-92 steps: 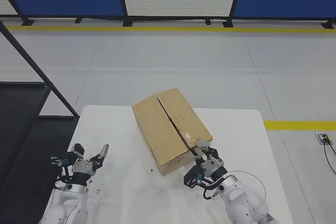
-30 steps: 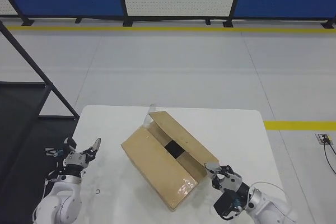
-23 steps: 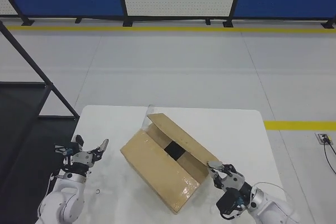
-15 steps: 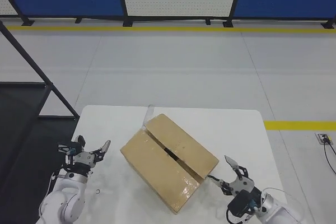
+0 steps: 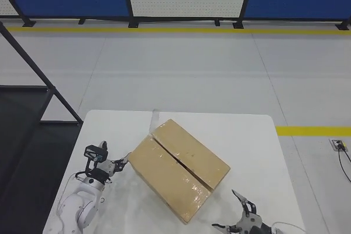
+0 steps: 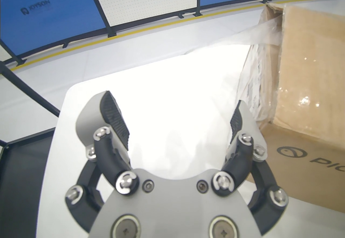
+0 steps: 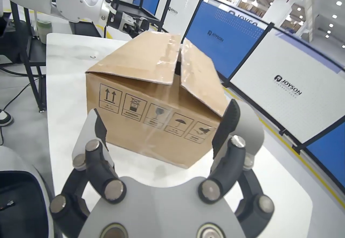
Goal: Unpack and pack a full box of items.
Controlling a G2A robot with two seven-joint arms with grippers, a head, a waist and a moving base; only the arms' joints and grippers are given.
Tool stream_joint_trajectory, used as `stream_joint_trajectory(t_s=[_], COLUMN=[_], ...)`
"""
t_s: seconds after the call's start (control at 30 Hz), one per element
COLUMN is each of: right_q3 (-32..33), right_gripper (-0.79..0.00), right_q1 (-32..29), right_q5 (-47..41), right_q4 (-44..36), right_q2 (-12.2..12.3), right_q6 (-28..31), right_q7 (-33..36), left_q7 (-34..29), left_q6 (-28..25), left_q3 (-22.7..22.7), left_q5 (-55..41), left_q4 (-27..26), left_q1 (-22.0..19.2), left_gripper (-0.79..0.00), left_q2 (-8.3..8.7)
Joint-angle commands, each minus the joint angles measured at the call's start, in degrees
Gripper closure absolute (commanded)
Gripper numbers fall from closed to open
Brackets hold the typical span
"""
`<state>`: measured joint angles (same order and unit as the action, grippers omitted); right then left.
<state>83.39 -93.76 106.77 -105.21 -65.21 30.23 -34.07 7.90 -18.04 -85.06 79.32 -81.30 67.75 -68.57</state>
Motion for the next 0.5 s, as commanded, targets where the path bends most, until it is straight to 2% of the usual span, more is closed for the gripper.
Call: stream_joint_trajectory(t_s=[0.0, 0.27, 0.47], right_q3=[-2.24, -5.39, -4.60], right_gripper=[-0.785, -0.785, -0.785], right_q1=[0.54, -0.07, -2.54], right_q5=[-1.96, -7.01, -10.01], right_q4=[-0.12, -1.01, -2.54], right_q2=[-0.35, -1.45, -1.64], right_q6=[-1.08, -12.03, -16.20], right_q7=[3.80, 11.88, 15.44], left_q7=[0.57, 2.41, 4.14], left_q6=[-0.91, -2.30, -2.65], left_q3=[-0.09, -1.02, -1.35], left_q5=[0.08, 0.62, -0.16], left_q4=[-0.10, -1.79, -2.87], left_q1=[0.28, 3.05, 4.96], left_gripper=[-0.785, -0.785, -0.785], left_q2=[0.10, 0.50, 0.61])
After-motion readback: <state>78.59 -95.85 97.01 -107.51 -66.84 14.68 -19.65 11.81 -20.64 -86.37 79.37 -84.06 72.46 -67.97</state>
